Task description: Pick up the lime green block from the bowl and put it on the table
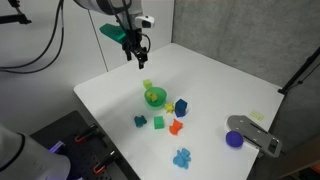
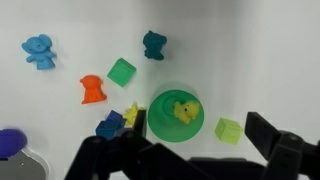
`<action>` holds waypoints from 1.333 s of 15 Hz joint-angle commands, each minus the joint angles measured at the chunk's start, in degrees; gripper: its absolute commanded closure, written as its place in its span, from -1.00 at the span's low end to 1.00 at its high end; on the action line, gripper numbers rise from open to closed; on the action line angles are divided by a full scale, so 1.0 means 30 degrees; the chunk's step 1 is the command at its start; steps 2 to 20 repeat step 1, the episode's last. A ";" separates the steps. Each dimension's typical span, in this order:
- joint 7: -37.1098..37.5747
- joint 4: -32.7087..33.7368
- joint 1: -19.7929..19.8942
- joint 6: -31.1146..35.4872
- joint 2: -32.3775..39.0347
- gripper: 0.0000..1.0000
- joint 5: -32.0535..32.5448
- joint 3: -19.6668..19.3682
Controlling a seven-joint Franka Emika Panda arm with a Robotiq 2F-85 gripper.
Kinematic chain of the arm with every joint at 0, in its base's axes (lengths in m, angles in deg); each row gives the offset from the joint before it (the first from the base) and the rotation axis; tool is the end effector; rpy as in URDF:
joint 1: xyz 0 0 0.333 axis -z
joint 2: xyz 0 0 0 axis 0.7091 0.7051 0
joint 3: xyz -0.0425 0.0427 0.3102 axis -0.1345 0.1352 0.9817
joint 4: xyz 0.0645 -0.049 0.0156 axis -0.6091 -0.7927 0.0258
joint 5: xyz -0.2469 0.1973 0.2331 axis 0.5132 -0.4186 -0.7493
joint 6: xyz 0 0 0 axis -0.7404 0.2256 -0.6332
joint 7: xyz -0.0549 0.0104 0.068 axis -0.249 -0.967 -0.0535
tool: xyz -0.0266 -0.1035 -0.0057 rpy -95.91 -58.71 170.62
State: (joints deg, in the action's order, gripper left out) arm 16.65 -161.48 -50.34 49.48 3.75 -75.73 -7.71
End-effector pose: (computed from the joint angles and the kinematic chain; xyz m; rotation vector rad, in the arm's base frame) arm 0.4881 0.0452 0.4016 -3.1370 0.0964 0.0746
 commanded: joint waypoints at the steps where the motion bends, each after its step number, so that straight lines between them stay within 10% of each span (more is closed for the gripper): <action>1: -0.0049 0.0029 0.0380 -0.0044 0.0001 -1.00 -0.0056 0.0367; 20: -0.0049 0.0029 0.0380 -0.0044 0.0001 -1.00 -0.0056 0.0367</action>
